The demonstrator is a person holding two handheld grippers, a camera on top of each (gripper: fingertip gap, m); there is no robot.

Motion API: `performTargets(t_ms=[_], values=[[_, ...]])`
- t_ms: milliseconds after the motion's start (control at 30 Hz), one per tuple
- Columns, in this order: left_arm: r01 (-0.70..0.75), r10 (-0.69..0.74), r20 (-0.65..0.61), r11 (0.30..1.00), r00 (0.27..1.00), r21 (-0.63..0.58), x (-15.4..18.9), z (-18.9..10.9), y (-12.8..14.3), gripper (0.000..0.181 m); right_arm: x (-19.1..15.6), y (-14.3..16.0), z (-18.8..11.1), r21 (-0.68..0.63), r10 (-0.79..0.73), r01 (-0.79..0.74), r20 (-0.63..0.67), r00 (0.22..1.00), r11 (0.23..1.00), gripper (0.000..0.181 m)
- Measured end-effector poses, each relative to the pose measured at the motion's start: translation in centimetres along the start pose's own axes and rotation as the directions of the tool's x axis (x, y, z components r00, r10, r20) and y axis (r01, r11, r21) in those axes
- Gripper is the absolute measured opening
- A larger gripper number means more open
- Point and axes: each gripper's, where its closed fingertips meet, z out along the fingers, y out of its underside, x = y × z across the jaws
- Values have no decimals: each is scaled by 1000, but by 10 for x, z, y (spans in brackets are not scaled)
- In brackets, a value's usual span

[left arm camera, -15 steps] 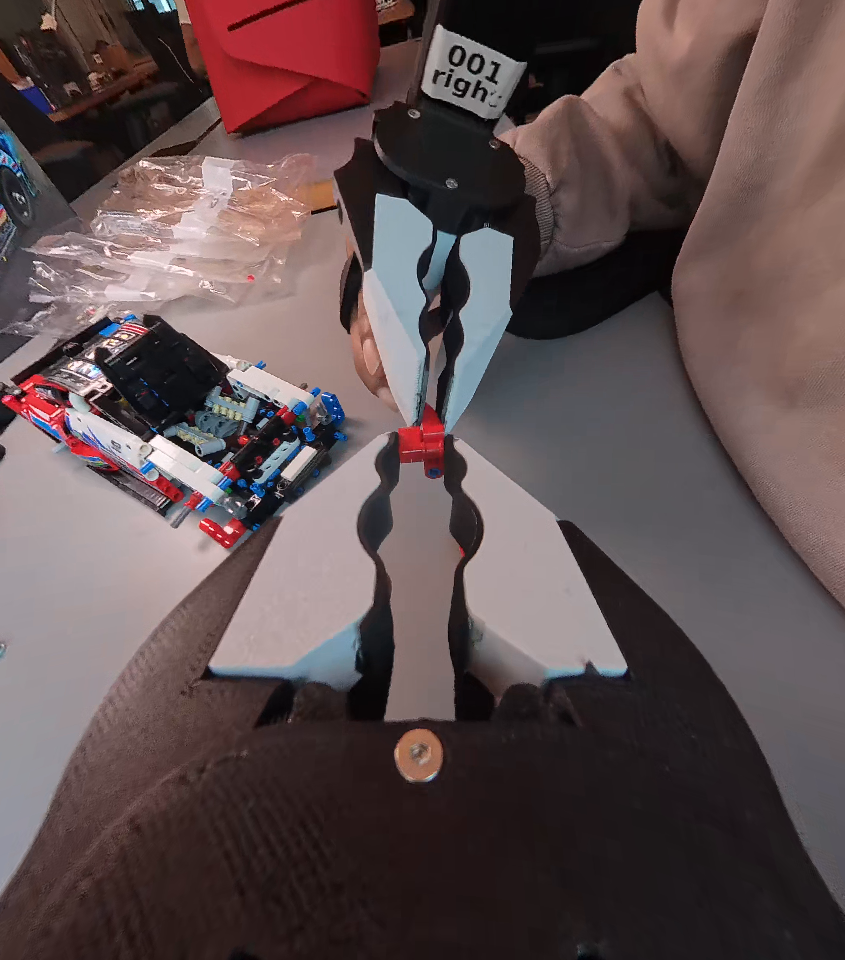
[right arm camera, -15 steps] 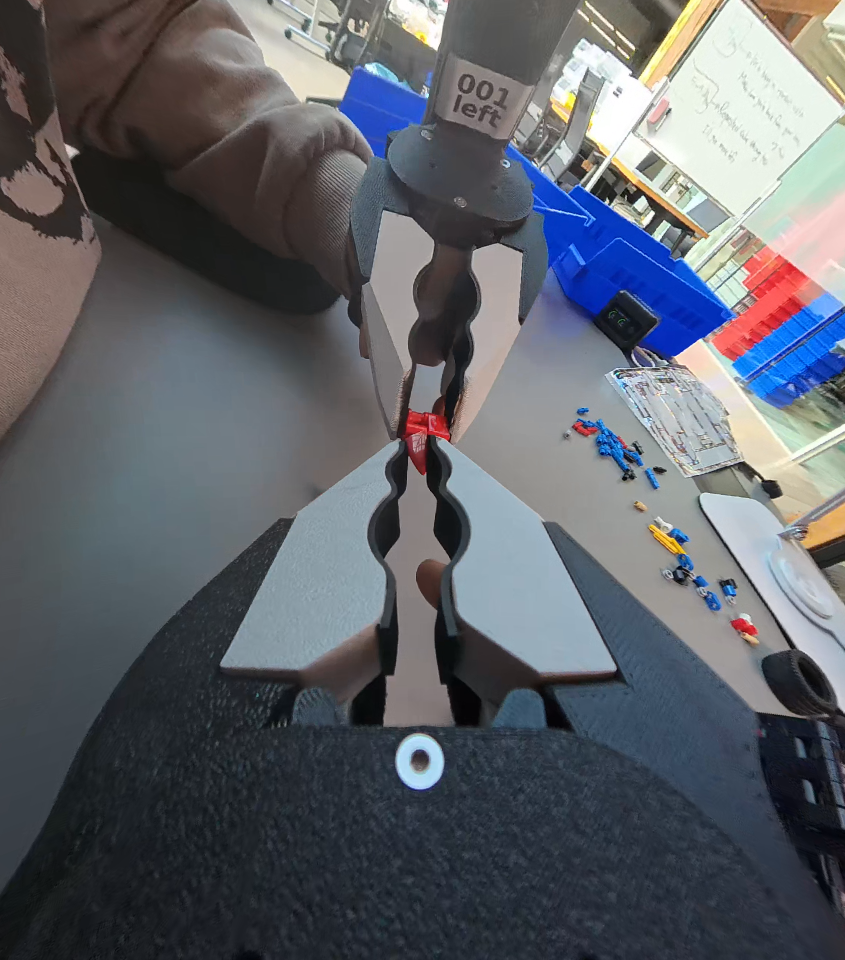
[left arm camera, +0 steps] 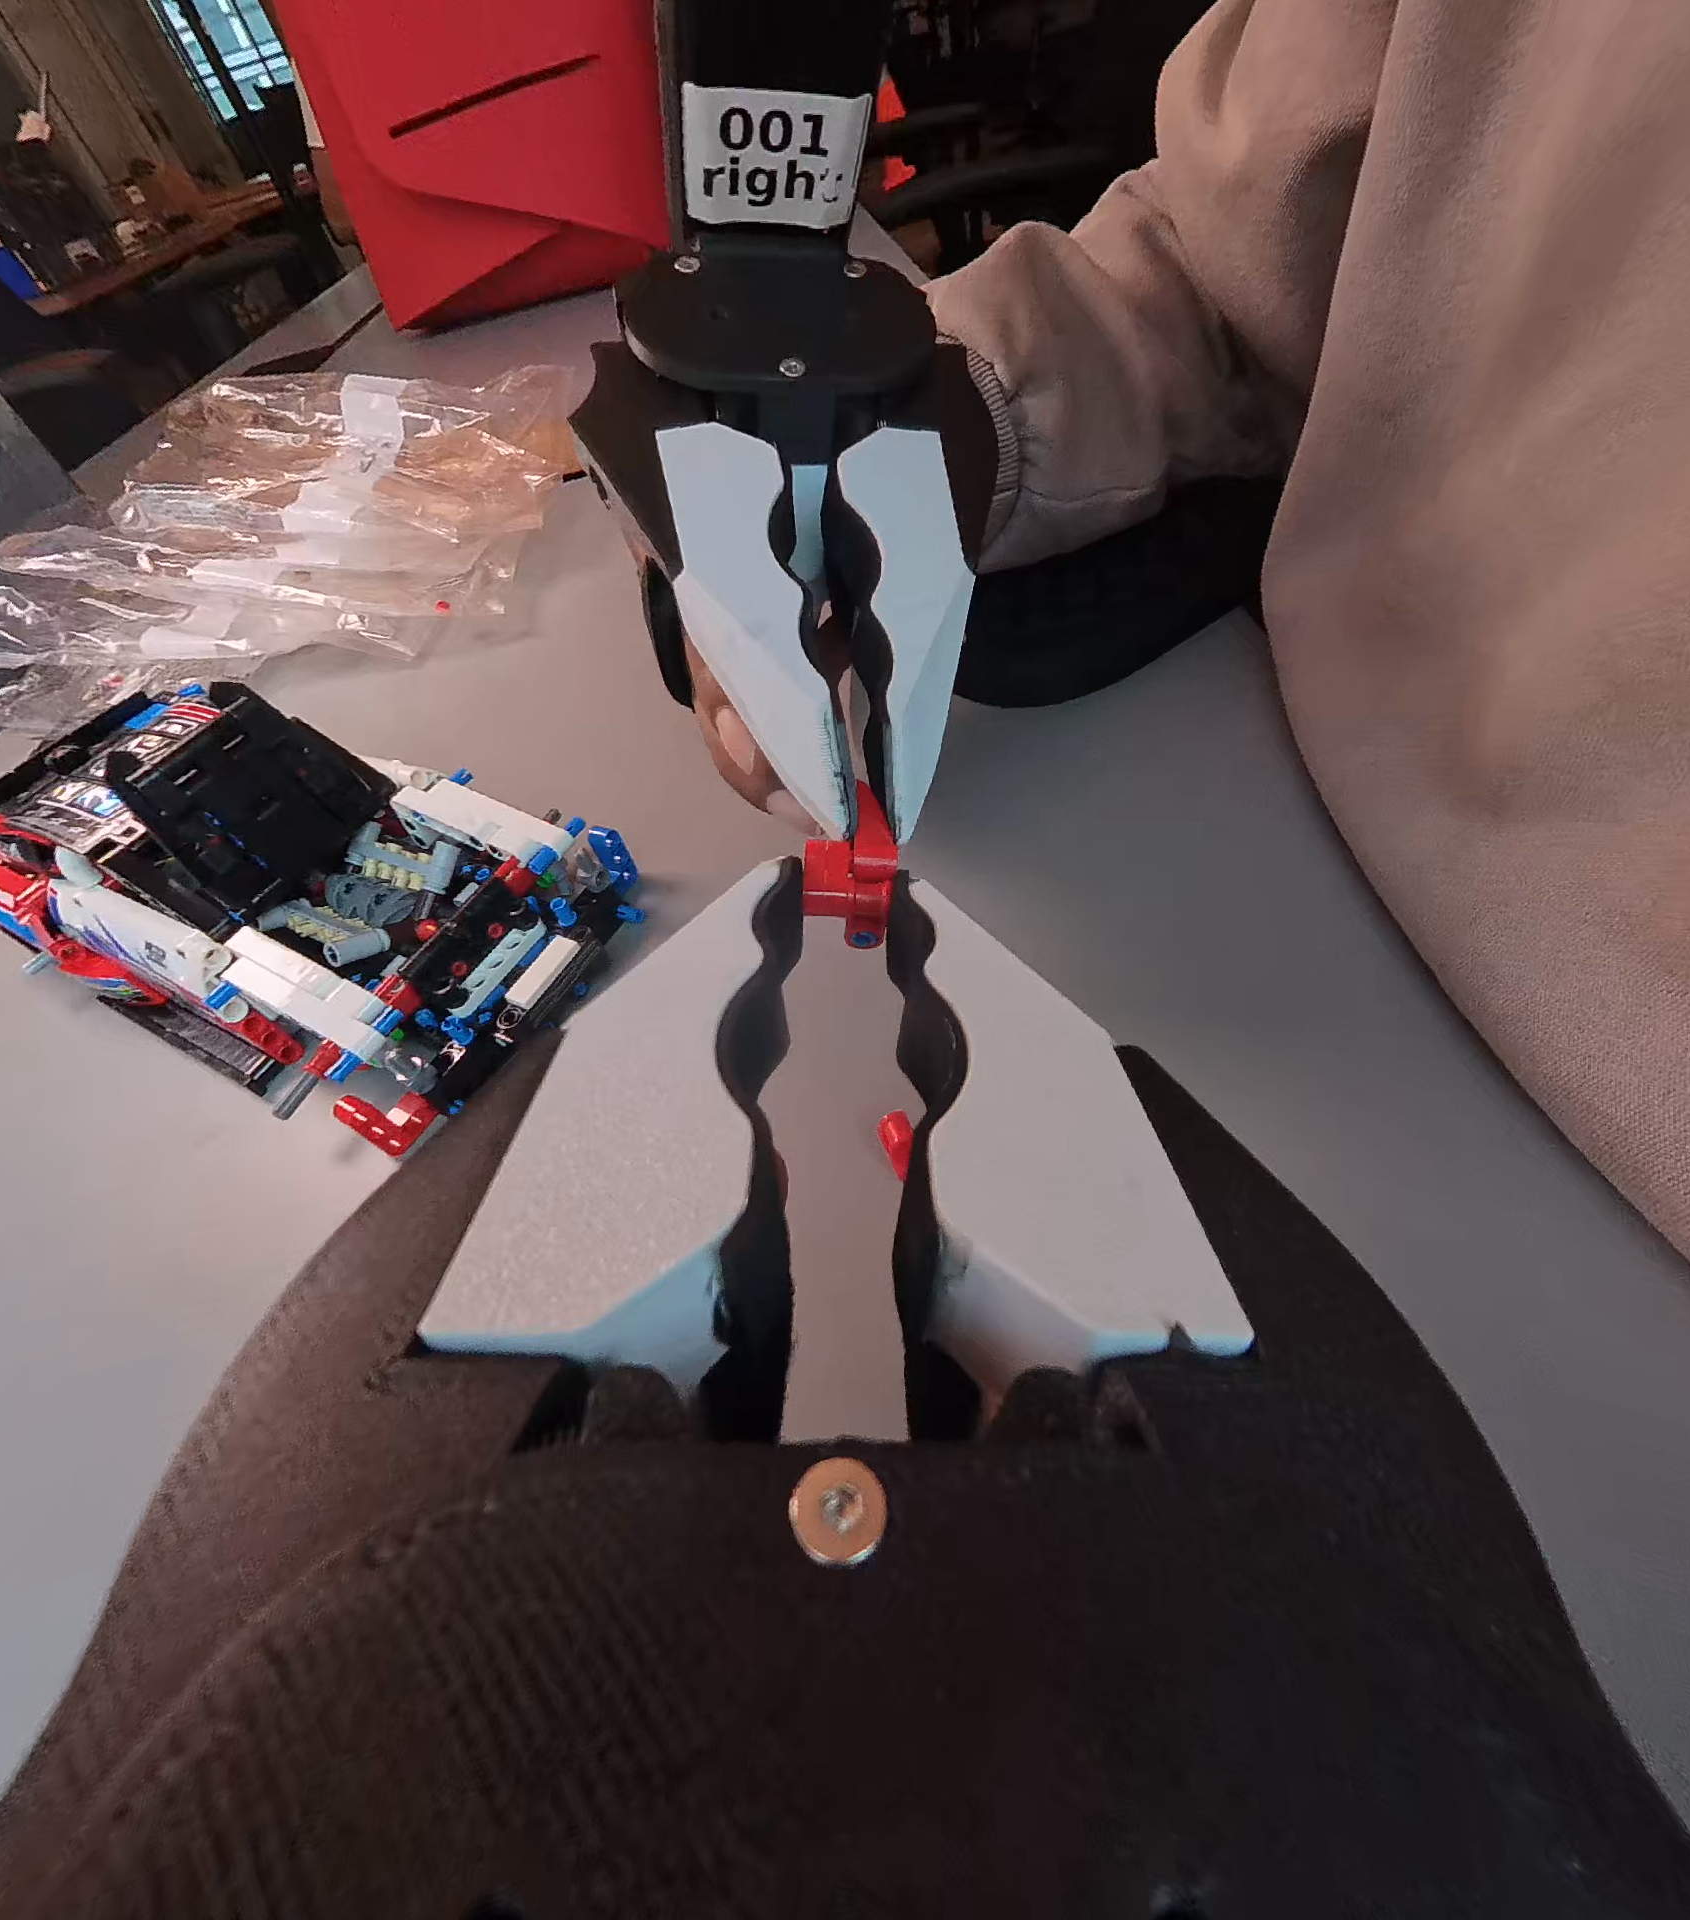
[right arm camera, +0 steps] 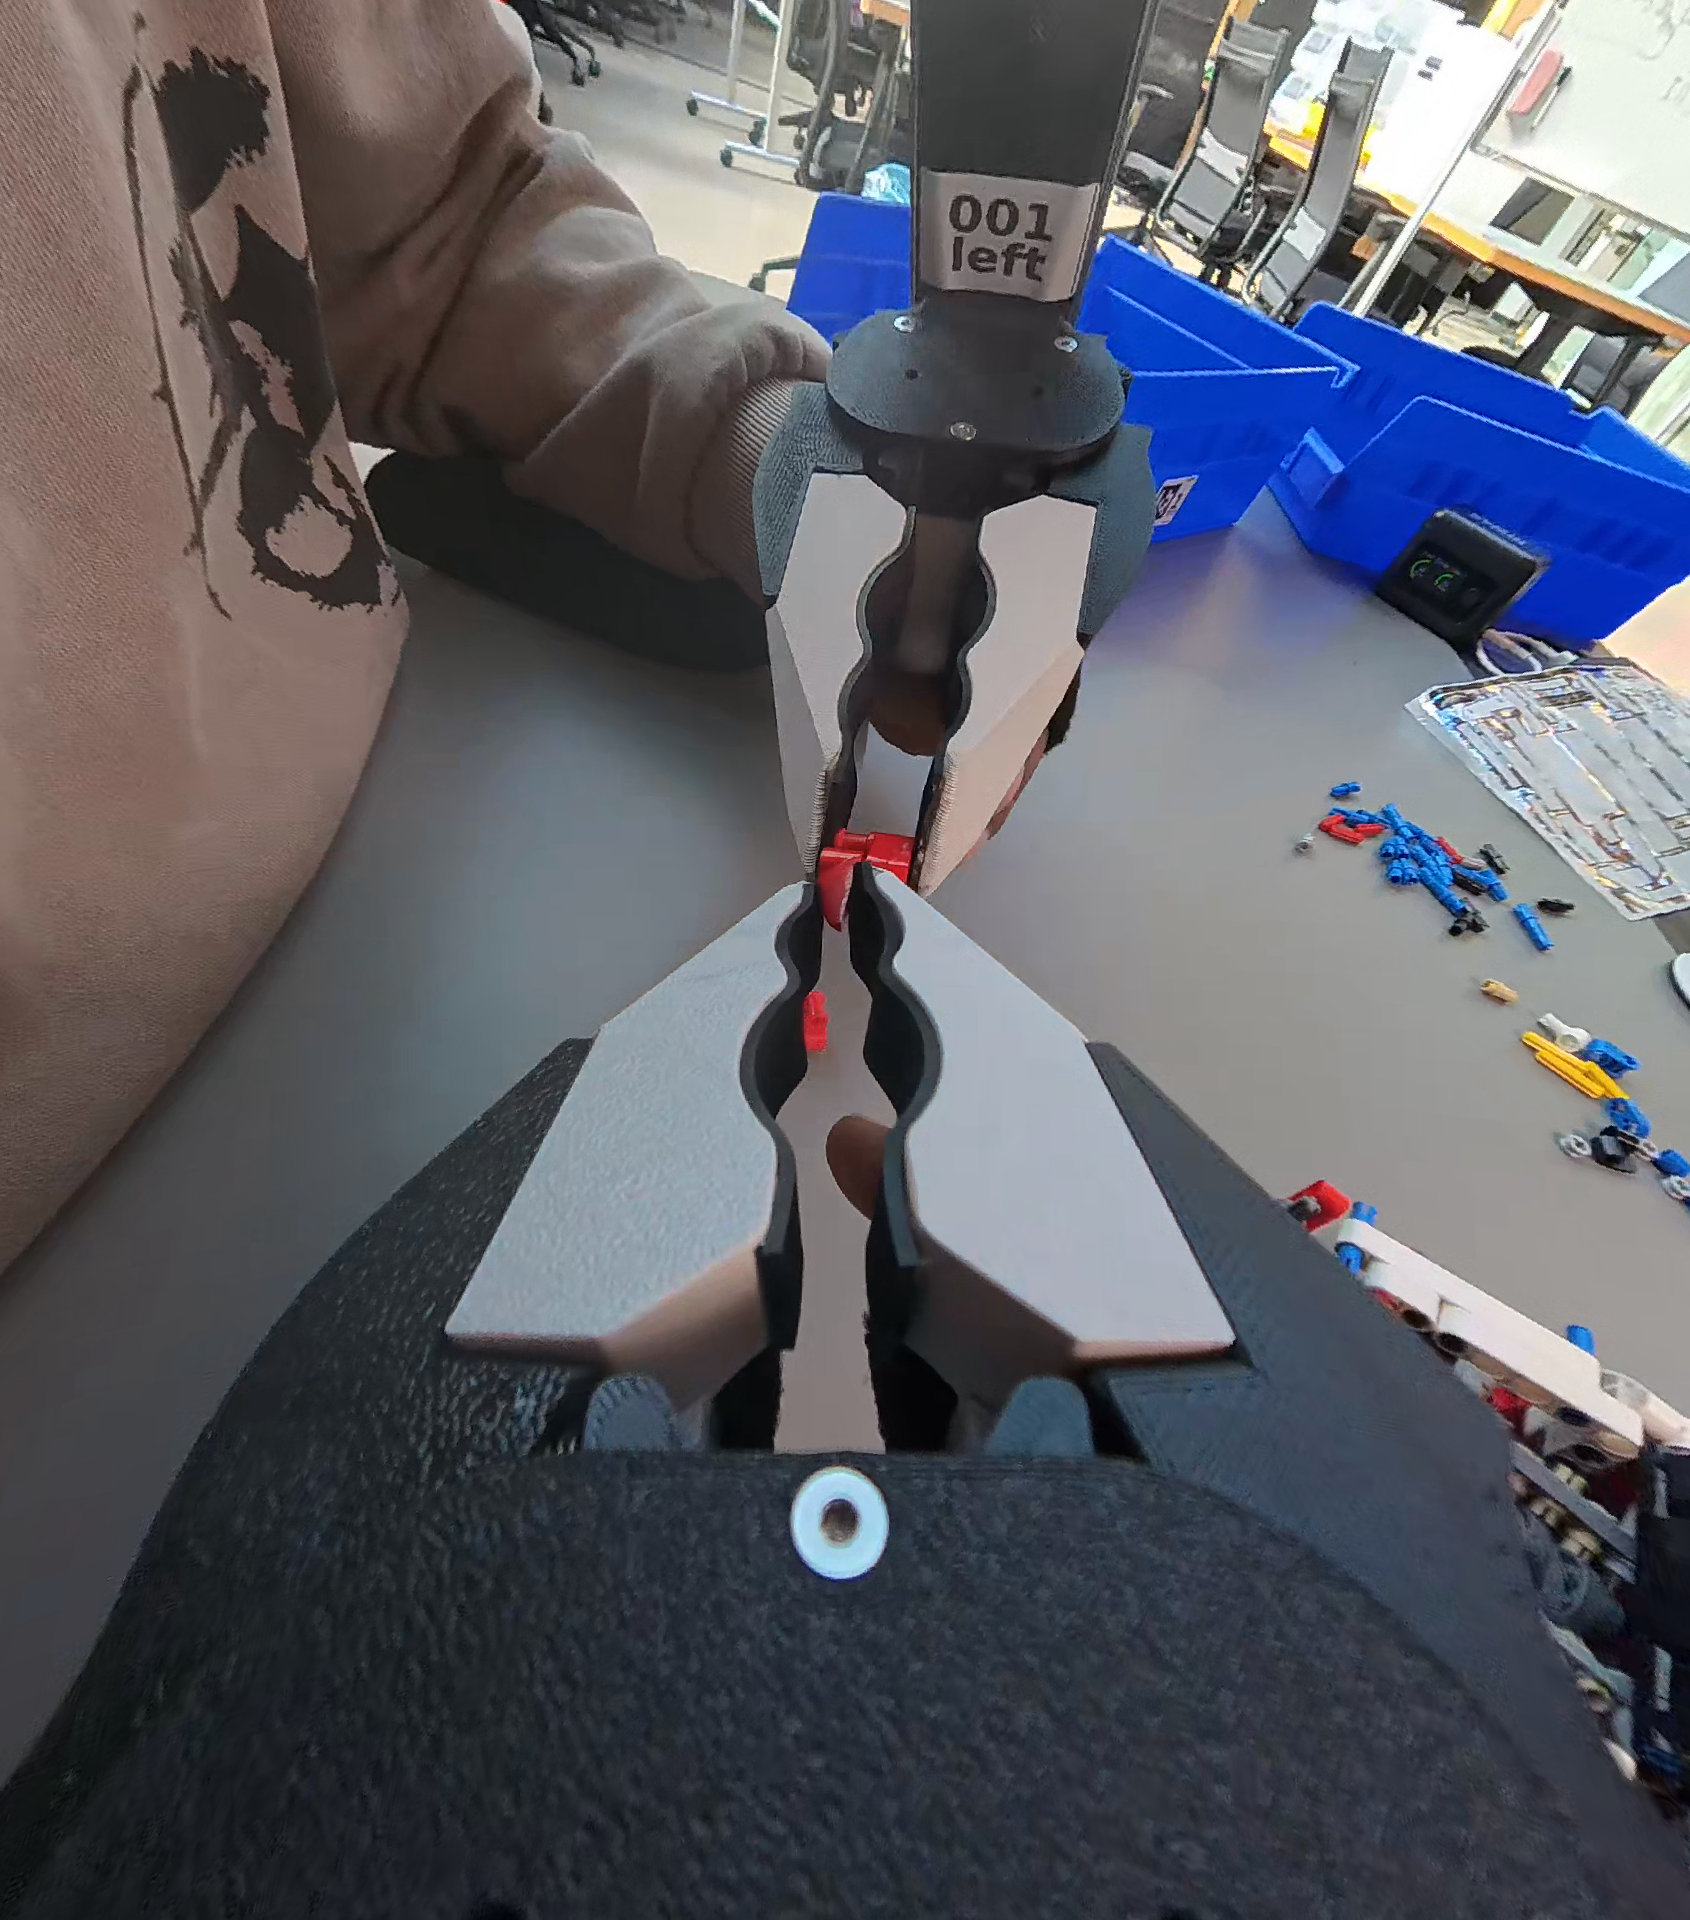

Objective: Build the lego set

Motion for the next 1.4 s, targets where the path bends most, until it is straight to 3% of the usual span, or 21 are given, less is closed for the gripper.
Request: performTargets(t_ms=[233, 367, 733, 1033, 1367, 1400], values=[[98, -89, -98, 991, 991, 87, 9, -2, -15, 15, -6, -14, -5, 138, 173, -190, 129, 976, 972, 3], [125, -116, -95, 988, 989, 92, 9, -3, -15, 15, -5, -12, -7, 144, 208, -231, 161, 965, 962, 3], [245, -234, -119, 966, 965, 85, 6, 0, -11, 17, -2, -8, -5, 123, 179, -193, 115, 977, 973, 3], [154, -149, -85, 987, 985, 48, 8, 3, -11, 15, -4, -9, -9, 130, 188, -207, 150, 971, 970, 3], [117, -118, -114, 993, 986, -22, 16, 9, 3, 15, -17, 2, -6, 29, 182, -191, 193, 964, 981, 3], [115, -117, -69, 993, 991, -37, 8, 9, 6, 15, -21, 1, -7, 31, 193, -205, 227, 954, 978, 3]])
